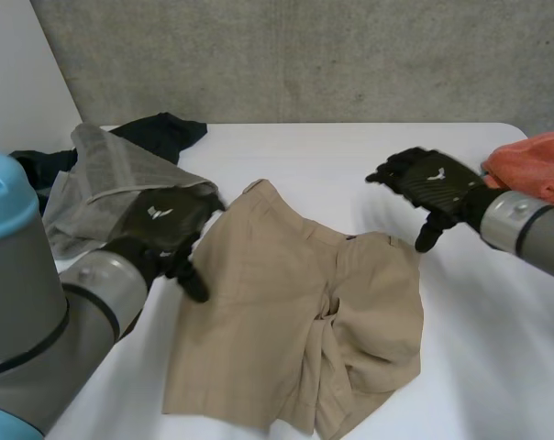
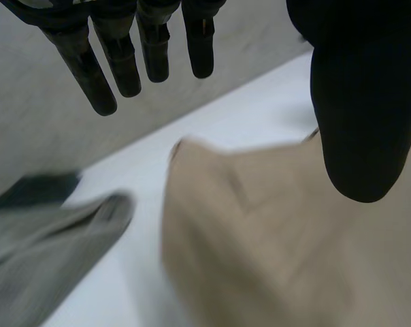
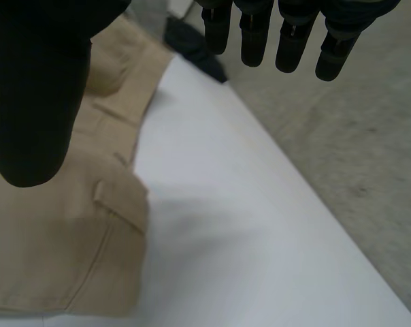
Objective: Fold the laundry.
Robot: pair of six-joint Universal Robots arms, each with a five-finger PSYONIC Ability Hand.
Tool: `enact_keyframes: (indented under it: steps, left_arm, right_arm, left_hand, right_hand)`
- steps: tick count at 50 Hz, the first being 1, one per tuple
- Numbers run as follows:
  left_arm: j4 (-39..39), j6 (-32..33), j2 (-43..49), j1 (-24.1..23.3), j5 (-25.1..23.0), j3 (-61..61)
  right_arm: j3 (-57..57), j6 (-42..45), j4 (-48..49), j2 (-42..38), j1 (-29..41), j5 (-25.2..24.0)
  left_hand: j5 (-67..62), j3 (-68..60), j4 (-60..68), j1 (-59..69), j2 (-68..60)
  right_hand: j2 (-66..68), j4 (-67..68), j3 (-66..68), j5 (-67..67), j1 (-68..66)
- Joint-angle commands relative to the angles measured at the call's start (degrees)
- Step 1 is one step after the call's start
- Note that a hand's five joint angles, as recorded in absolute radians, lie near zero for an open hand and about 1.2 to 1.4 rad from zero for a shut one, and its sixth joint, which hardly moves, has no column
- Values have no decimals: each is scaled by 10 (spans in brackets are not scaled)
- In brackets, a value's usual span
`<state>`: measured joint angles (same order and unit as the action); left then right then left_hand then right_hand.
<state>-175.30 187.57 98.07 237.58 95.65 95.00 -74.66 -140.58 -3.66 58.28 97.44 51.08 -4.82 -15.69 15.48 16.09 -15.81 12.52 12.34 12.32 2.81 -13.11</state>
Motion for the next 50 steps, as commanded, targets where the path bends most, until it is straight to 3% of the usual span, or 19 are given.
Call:
enact_keyframes:
  steps: [1,7,12,15,21,27,34,38,40,41,43,45,50]
  left_arm:
    - [-14,-1,25,22,59,62]
    - [-15,-11,53,32,58,70]
    - [-15,-36,58,35,55,61]
    - [-15,-41,57,37,55,51]
    - [-14,-41,56,32,49,37]
    - [-10,-44,55,21,24,33]
    - [-9,-44,56,17,18,29]
    - [-8,-44,58,18,18,27]
    - [-8,-44,60,19,18,28]
    - [-8,-44,61,20,18,28]
    - [-8,-44,66,20,17,27]
    - [-9,-43,69,20,17,26]
    - [-8,-43,102,23,18,8]
  right_arm:
    - [48,90,-17,-88,37,9]
    - [46,123,-19,-118,47,9]
    - [51,133,-20,-123,46,24]
    - [43,141,-21,-111,42,52]
    - [-42,156,-66,1,28,109]
    - [-137,202,-209,117,-29,151]
    - [-217,307,-382,192,-67,158]
    - [-215,331,-396,213,-73,155]
    - [-208,329,-387,220,-72,153]
    - [-199,327,-371,223,-70,150]
    - [-188,319,-347,223,-67,147]
    - [-167,287,-306,223,-66,144]
    - [-117,204,-262,213,-63,140]
  left_hand:
    - [4,13,-11,-17,14]
    - [4,13,-11,-17,14]
    - [-6,3,-1,-7,4]
    - [-8,1,1,-5,2]
    - [-8,1,1,-5,2]
    - [-8,1,1,-5,2]
    - [-8,1,1,-5,2]
    - [-8,1,1,-5,2]
    - [-8,1,1,-5,2]
    - [-8,1,1,-5,2]
    - [-11,-2,5,-2,-1]
    - [-19,-11,13,7,-10]
    - [-88,-80,82,76,-78]
  right_hand:
    - [-25,-23,-23,-28,31]
    - [53,54,55,50,-47]
    - [673,675,675,670,-667]
    - [675,677,677,672,-669]
    - [675,677,677,672,-669]
    - [675,677,677,672,-669]
    - [675,677,677,672,-669]
    - [675,677,677,672,-669]
    - [436,438,438,433,-430]
    - [228,230,230,226,-223]
    - [89,91,91,86,-83]
    - [35,36,37,32,-29]
    - [53,55,55,50,-47]
